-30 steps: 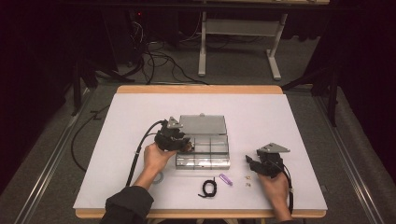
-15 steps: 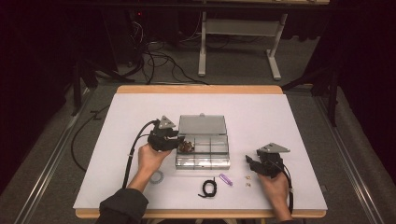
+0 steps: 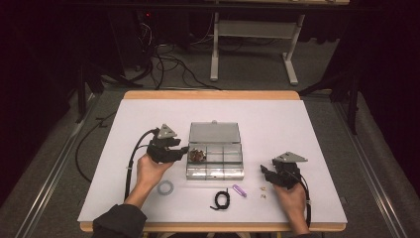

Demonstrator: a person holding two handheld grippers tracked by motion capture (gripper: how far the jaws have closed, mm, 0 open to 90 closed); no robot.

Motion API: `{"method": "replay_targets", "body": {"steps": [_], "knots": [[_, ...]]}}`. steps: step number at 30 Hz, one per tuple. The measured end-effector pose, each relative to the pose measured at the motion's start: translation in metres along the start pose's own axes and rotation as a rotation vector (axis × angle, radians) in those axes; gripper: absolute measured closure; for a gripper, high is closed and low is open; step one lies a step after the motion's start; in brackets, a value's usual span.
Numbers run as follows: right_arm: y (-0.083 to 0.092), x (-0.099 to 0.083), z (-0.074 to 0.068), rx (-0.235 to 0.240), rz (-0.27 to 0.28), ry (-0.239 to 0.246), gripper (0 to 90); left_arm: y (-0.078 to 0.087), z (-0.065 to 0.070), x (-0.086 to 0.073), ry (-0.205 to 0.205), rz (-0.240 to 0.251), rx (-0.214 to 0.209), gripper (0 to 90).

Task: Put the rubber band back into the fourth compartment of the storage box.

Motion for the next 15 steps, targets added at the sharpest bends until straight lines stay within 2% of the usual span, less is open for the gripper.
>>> {"method": "replay_targets", "body": {"steps": [3,7,12,15], "knots": [[0.000,0.000,0.000,0.000,0.000,0.001,46.1,0.003,0.001,0.002,0.015,0.008,-0.005,52.9],[0.000,0.000,0.000,0.000,0.000,0.002,46.1,0.008,0.004,0.003,0.000,0.016,-0.009,51.7],[0.000,0.000,0.000,-0.001,0.000,0.001,46.1,0.018,0.008,0.007,0.014,0.041,-0.028,50.8],[0.000,0.000,0.000,0.000,0.000,0.000,46.1,0.024,0.006,0.008,0.025,0.046,-0.024,50.3]]}}
Point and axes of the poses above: each handheld gripper's, and its own axes: y roughly backward along the jaws, x roughly out of its top, z roughly to its right, the point moved 10 cm from there along -y, roughly forward along the jaws, and after that the axes turned 12 degrees about y, right-handed, at the moved point
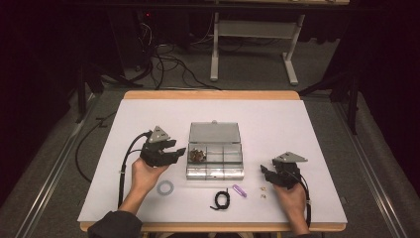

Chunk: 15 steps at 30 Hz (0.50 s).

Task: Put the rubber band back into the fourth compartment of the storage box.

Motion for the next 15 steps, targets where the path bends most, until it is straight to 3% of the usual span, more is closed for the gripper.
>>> {"method": "replay_targets", "body": {"steps": [4,15], "knots": [[0.000,0.000,0.000,-0.001,0.000,0.002,46.0,0.006,-0.002,0.000,0.020,0.010,0.000,49.5],[0.000,0.000,0.000,-0.002,0.000,0.001,46.1,0.018,-0.010,-0.006,0.016,0.025,0.017,48.8]]}}
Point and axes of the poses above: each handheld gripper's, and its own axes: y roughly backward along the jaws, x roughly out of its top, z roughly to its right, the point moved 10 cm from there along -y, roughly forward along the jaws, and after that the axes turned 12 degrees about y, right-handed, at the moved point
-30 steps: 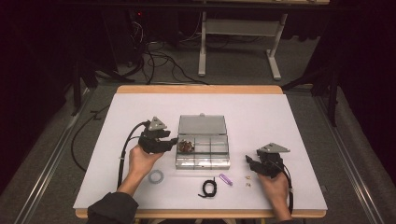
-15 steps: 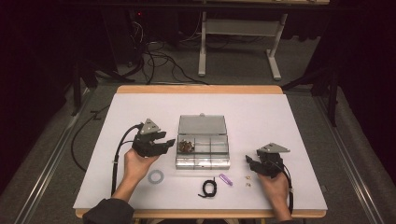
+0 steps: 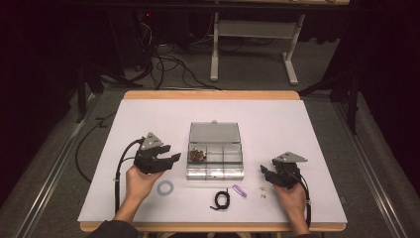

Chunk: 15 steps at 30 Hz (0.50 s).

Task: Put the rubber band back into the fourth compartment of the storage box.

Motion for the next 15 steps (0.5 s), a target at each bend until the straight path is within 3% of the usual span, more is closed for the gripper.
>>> {"method": "replay_targets", "body": {"steps": [15], "knots": [[0.000,0.000,0.000,-0.001,0.000,-0.001,46.0,0.013,-0.009,-0.007,0.025,0.017,0.005,48.5]]}}
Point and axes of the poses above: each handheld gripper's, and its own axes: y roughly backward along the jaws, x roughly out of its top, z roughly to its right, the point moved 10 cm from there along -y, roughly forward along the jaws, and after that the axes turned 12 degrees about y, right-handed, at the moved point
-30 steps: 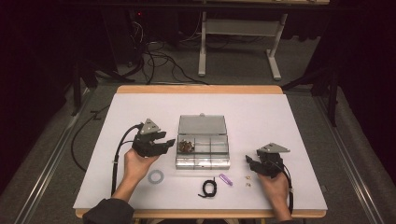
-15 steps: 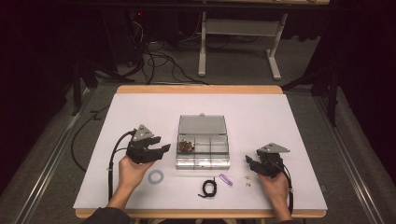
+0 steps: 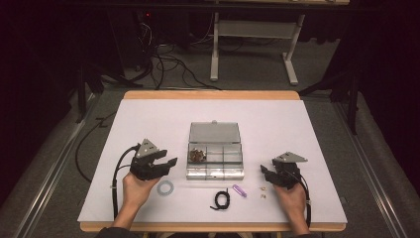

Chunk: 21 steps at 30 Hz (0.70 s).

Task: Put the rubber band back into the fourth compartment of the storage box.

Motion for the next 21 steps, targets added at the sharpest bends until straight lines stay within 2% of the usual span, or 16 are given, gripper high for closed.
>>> {"method": "replay_targets", "body": {"steps": [11,15,21], "knots": [[0.000,0.000,0.000,0.000,0.000,0.001,46.1,0.011,-0.012,-0.005,0.023,0.011,0.016,47.6],[0.000,0.000,0.000,-0.001,0.000,0.001,46.1,0.012,-0.016,-0.007,0.021,0.014,0.029,47.4],[0.000,0.000,0.000,0.000,-0.001,0.001,46.1,0.012,-0.022,-0.009,0.041,0.018,0.034,47.3]]}}
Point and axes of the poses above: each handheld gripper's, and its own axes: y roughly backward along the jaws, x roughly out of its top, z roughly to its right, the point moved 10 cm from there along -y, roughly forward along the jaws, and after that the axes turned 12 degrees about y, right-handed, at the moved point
